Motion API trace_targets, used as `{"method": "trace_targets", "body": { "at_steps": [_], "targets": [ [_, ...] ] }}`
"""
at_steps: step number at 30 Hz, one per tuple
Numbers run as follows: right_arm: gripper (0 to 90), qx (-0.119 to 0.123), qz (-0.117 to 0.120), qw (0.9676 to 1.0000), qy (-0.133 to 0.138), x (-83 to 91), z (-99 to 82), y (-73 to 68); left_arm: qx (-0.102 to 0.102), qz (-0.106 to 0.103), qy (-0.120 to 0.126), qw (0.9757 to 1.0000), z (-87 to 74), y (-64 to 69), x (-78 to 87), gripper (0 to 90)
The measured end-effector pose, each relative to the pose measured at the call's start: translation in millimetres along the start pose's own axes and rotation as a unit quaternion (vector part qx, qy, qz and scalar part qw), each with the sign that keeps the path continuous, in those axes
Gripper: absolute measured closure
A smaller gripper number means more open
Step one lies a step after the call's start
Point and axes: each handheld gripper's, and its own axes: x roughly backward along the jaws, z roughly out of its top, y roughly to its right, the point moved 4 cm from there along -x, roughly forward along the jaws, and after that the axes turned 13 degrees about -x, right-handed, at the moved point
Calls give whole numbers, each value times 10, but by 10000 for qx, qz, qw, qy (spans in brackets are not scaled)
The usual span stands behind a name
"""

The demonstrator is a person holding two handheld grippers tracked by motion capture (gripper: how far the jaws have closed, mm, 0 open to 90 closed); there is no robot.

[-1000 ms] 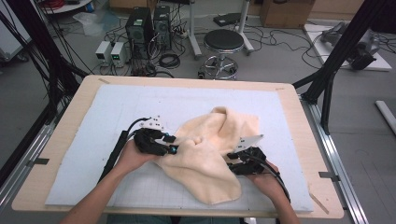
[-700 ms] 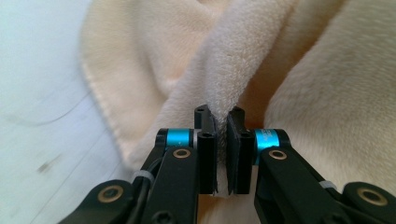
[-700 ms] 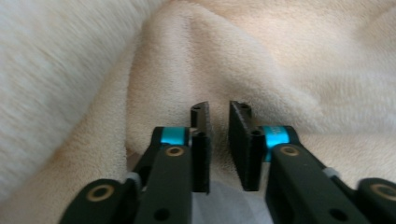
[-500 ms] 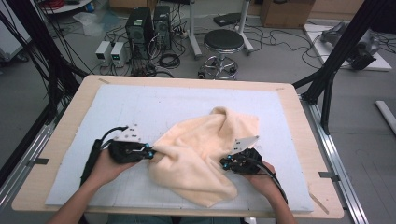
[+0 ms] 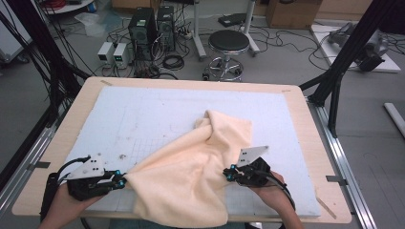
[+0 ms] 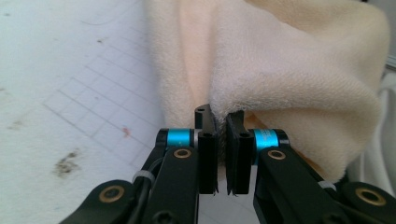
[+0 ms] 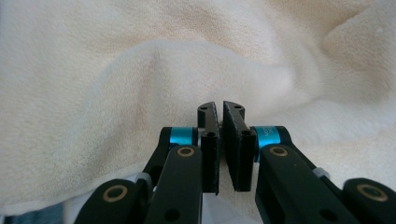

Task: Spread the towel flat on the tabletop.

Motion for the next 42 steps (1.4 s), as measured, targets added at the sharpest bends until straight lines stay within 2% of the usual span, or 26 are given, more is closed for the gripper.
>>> {"method": "trace_targets", "body": {
  "at_steps": [2, 5, 8, 11, 14, 15, 17, 19, 22, 25, 27, 28, 29, 31, 37, 40, 42],
  "targets": [
    [849, 59, -43, 10000, 8, 55, -11, -22, -77, -78, 52, 9999, 29, 3, -10, 817],
    [795, 30, -81, 9999, 61, 126, 8, 6, -58, -69, 221, 9997, 140, -86, -21, 639],
    [689, -87, -137, 9998, 133, 175, 67, 79, -164, -100, 355, 9992, 307, -200, -87, 564],
    [657, -95, -326, 9992, 190, 204, 123, 176, -255, -175, 476, 9984, 503, -321, -193, 513],
    [639, -238, -477, 9981, 311, 224, 145, 301, -146, -254, 751, 9967, 698, -442, -242, 488],
    [632, -317, -525, 9976, 326, 225, 141, 337, -168, -262, 821, 9961, 748, -478, -240, 480],
    [621, -426, -585, 9968, 334, 226, 132, 410, -190, -236, 933, 9952, 818, -526, -224, 479],
    [615, -492, -657, 9959, 367, 226, 132, 466, -127, -231, 1031, 9943, 855, -563, -187, 475],
    [598, -588, -666, 9955, 345, 177, 126, 498, -121, -166, 1093, 9938, 864, -598, -108, 474],
    [590, -556, -593, 9966, 141, 35, 90, 484, -146, -94, 913, 9957, 830, -617, -161, 474],
    [585, -541, -581, 9968, -5, -56, 53, 473, -129, -72, 790, 9968, 807, -637, -275, 471],
    [582, -547, -586, 9968, -5, -82, 43, 480, -142, -42, 707, 9974, 789, -666, -393, 469],
    [577, -573, -617, 9964, -28, -101, 29, 487, -168, -30, 662, 9977, 781, -681, -435, 466],
    [569, -578, -688, 9959, -62, -99, 23, 496, -115, -17, 546, 9984, 755, -744, -658, 457],
    [561, -657, -820, 9944, 121, -69, 33, 609, 314, -115, 405, 9986, 739, -987, -1270, 496],
    [565, -639, -1023, 9925, 171, -26, 54, 708, 404, -215, 321, 9984, 752, -1045, -1500, 500],
    [568, -784, -1091, 9906, 249, 0, 67, 802, 403, -295, 97, 9987, 743, -1050, -1639, 499]
  ]
}}
